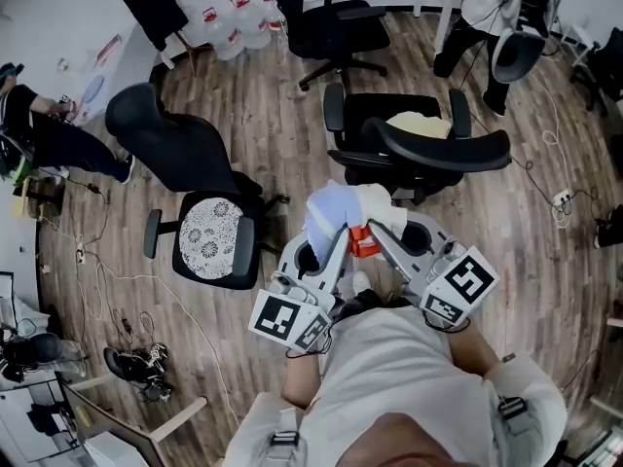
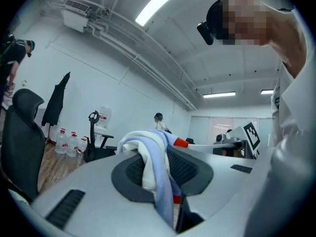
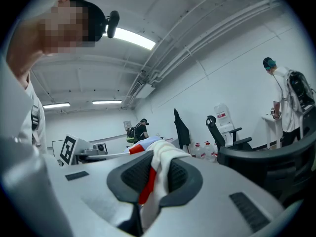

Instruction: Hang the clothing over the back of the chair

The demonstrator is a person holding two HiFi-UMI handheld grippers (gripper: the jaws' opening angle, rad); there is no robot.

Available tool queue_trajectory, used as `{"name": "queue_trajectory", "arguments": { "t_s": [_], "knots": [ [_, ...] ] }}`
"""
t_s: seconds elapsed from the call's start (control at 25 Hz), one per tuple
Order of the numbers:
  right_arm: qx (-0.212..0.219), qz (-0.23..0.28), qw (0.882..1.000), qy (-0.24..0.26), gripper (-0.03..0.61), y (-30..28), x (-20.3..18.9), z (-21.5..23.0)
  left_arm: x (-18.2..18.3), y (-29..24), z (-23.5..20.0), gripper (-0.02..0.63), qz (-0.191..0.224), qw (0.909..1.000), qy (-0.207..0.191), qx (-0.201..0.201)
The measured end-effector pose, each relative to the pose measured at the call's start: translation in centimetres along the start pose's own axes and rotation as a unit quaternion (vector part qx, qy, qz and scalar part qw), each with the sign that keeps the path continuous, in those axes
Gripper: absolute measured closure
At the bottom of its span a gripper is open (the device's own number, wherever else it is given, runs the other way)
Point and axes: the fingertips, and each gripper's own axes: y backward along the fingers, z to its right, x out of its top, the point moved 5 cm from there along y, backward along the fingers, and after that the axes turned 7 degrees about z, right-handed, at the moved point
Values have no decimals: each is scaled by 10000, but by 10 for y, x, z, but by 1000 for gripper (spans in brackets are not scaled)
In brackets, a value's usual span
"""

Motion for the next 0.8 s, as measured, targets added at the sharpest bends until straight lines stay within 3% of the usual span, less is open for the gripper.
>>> {"name": "queue_trajectory", "arguments": {
  "t_s": [0.44, 0.8],
  "knots": [
    [-79, -41, 10000, -2, 532, -23, 8, 18, 7, -20, -22, 525, -2, 10000, 66, -39],
    [318, -19, 9994, -126, 532, -52, 29, 57, 24, -59, -42, 526, 21, 9996, -108, 269]
  ]
}}
